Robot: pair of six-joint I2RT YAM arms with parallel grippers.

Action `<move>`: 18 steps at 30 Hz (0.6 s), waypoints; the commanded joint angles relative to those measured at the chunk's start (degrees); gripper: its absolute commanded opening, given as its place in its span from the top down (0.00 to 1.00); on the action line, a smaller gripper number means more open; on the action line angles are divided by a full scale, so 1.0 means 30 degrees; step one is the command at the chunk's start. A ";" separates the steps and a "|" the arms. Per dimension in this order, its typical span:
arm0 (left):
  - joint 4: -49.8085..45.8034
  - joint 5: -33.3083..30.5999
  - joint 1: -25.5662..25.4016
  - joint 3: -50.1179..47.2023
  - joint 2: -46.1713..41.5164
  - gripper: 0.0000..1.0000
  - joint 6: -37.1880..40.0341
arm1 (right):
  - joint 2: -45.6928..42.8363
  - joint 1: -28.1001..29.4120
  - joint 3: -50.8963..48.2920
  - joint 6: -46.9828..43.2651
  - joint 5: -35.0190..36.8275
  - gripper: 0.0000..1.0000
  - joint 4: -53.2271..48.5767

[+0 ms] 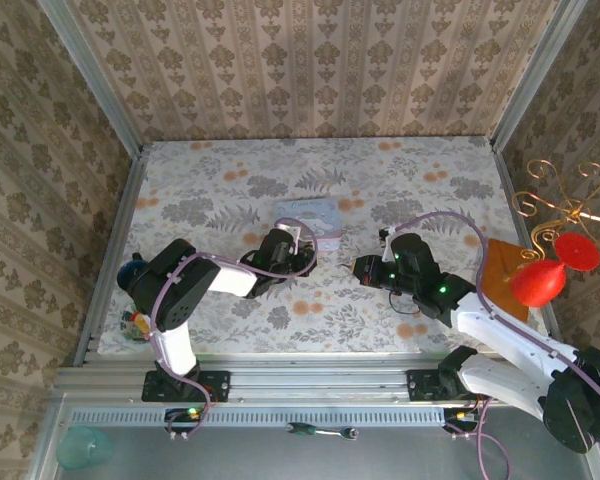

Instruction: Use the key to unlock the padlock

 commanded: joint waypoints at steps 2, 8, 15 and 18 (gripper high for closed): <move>0.0188 -0.0371 0.0134 0.0302 -0.0359 0.83 -0.0511 | 0.0326 -0.0354 -0.0570 0.0911 -0.0285 1.00 0.1096; 0.1826 0.0636 0.0093 0.0126 -0.0430 0.90 -0.2336 | 0.1736 -0.1508 -0.0988 0.1621 -0.1693 1.00 0.2507; -0.0853 0.0704 -0.0156 0.0911 -0.1767 1.00 -0.4938 | 0.3485 -0.1843 -0.0833 0.2313 -0.2011 1.00 0.4219; -0.2022 0.0906 -0.0204 0.1291 -0.2154 1.00 -0.5903 | 0.4461 -0.1909 -0.0918 0.2810 -0.2331 1.00 0.5387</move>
